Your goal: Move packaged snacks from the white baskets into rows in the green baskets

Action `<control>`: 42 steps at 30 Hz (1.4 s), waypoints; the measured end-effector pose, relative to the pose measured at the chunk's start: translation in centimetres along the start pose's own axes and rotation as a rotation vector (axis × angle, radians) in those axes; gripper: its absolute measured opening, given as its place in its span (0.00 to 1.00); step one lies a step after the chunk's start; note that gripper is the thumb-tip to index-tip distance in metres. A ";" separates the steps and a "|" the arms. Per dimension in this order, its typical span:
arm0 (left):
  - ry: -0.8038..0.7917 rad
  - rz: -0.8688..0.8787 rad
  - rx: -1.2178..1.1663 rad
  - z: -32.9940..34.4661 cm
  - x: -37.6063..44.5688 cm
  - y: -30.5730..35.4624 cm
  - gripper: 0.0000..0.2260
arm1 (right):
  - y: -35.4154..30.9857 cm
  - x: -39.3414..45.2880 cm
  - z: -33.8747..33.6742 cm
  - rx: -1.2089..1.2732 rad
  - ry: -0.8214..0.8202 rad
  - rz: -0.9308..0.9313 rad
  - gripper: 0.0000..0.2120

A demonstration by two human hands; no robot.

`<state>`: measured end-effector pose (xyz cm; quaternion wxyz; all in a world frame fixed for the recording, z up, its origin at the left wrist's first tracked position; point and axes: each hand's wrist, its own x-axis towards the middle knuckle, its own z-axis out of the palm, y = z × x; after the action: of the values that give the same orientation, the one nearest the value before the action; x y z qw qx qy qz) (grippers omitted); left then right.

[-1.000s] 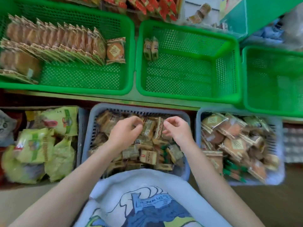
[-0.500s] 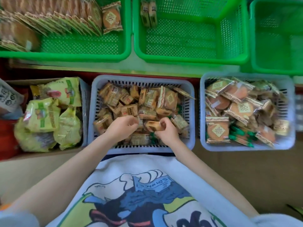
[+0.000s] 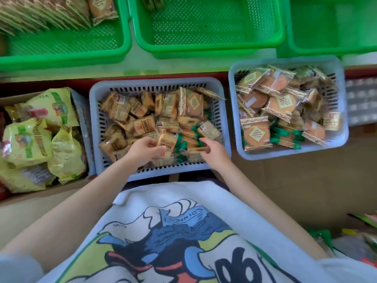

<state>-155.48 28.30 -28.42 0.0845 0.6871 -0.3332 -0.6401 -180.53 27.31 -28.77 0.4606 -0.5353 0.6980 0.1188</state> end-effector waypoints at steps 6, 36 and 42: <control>-0.109 -0.075 -0.213 -1.0 0.1 -0.8 0.17 | 0.2 0.4 1.9 -0.406 0.090 0.078 0.17; -0.144 -0.061 -0.825 -6.1 -0.1 -2.9 0.19 | -12.6 5.6 2.4 1.008 0.009 0.491 0.16; -0.046 -0.042 -0.961 -6.9 -0.3 -3.2 0.25 | -14.3 2.8 1.2 1.179 -0.208 0.509 0.08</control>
<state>-147.86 28.75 -28.72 0.3723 0.5623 0.0125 -0.7383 -167.67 20.58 -26.90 0.6997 0.0036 0.7030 -0.1275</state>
